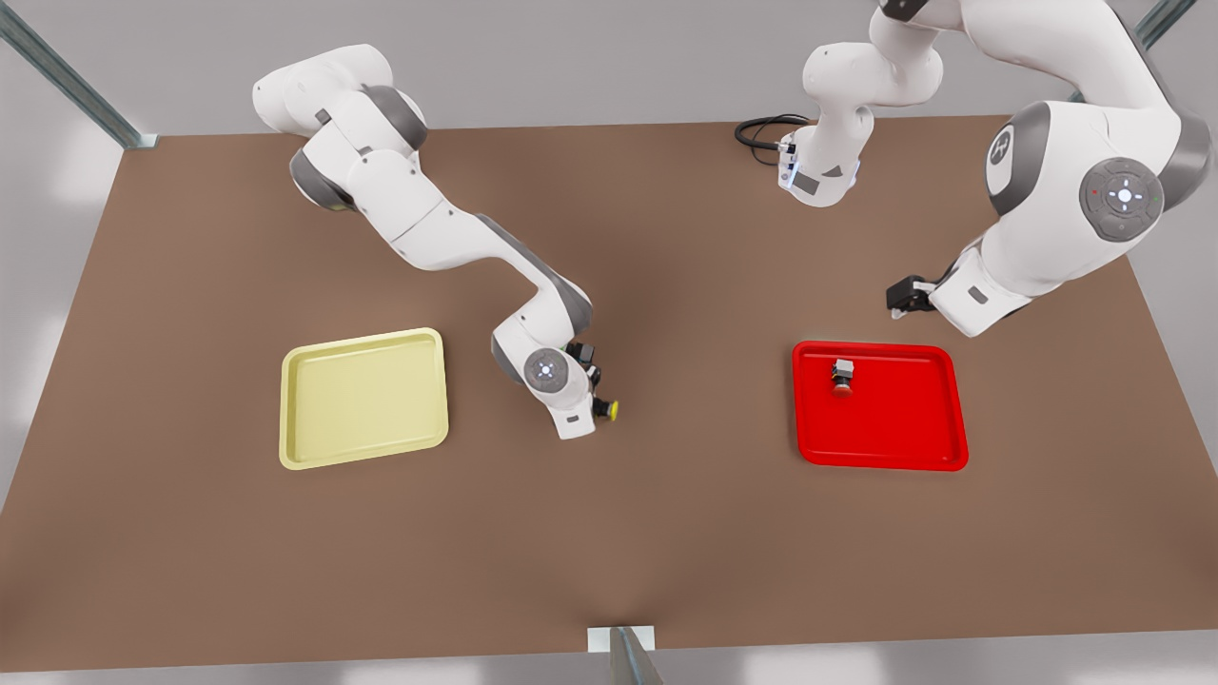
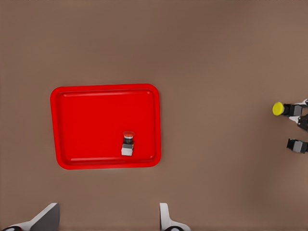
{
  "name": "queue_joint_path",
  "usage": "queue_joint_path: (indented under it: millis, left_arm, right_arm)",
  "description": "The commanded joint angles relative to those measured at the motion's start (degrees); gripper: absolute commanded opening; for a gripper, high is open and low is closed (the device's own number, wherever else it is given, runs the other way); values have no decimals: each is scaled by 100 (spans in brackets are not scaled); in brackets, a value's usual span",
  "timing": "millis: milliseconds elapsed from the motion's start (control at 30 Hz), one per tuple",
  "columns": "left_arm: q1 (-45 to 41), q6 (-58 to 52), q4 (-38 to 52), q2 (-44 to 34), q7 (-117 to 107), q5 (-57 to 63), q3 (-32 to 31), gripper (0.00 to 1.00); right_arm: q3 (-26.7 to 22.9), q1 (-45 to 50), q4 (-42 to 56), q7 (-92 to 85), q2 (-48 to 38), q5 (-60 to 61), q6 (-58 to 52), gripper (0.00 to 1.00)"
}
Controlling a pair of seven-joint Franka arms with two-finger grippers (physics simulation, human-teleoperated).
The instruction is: Place the switches on the corresponding trays according to their colors
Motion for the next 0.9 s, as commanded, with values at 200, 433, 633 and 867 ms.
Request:
queue_joint_path:
  millis: [200,433,633,867]
  left_arm:
    - [0,0,18,8,-44,6,-9,100]
    - [0,0,18,8,-53,6,-9,100]
    - [0,0,18,8,-88,6,-9,100]
    - [0,0,26,35,-132,6,-9,100]
  right_arm:
    - [18,-193,-44,78,-422,47,-282,55]
    - [62,-2065,-5844,-871,-5765,724,-1,56]
    - [-290,-3480,-5730,-1012,-4958,346,201,59]
    - [-325,-3665,-5695,-898,-4430,311,702,100]
